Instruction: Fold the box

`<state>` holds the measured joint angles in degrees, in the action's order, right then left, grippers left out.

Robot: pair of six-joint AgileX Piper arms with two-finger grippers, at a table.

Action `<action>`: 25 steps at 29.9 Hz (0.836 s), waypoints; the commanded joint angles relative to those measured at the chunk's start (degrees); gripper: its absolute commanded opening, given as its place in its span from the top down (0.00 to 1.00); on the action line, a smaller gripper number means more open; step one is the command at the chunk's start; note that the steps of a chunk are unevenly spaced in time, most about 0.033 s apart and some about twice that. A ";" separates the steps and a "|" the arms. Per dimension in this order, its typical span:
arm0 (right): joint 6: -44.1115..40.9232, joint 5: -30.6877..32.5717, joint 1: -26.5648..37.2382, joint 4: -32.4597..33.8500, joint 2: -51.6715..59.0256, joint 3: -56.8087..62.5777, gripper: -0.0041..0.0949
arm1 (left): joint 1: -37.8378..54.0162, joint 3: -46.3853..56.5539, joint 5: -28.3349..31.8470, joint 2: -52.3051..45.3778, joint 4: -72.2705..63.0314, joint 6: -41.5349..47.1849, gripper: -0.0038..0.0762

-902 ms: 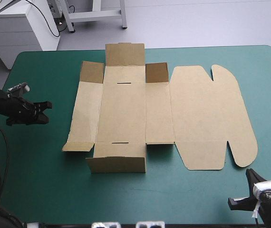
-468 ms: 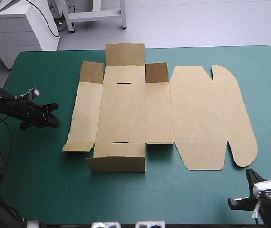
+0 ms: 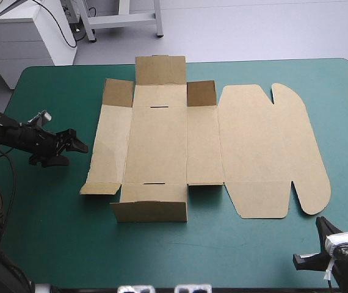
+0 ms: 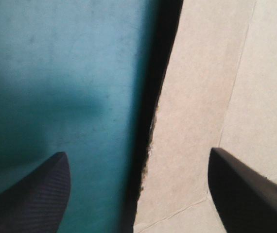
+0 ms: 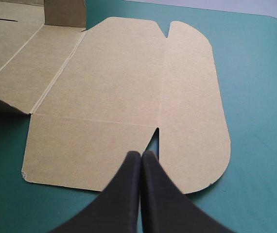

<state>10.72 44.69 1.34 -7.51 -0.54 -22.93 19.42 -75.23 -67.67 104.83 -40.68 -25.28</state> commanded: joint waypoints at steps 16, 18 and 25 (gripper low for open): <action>0.48 -4.09 0.32 -0.45 -1.39 -1.65 0.98 | -12.52 -1.22 -1.19 2.77 -4.12 -0.15 0.24; 0.48 -4.09 0.32 -0.45 -1.39 -1.65 0.98 | -13.38 -1.22 -1.49 3.12 -4.82 -0.15 0.24; 0.48 -4.09 0.32 -0.45 -1.39 -1.65 0.98 | -13.71 -1.22 -2.94 3.41 -10.65 -0.15 0.31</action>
<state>10.72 44.64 1.34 -7.51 -0.54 -22.93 6.33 -75.77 -68.54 110.17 -46.69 -25.28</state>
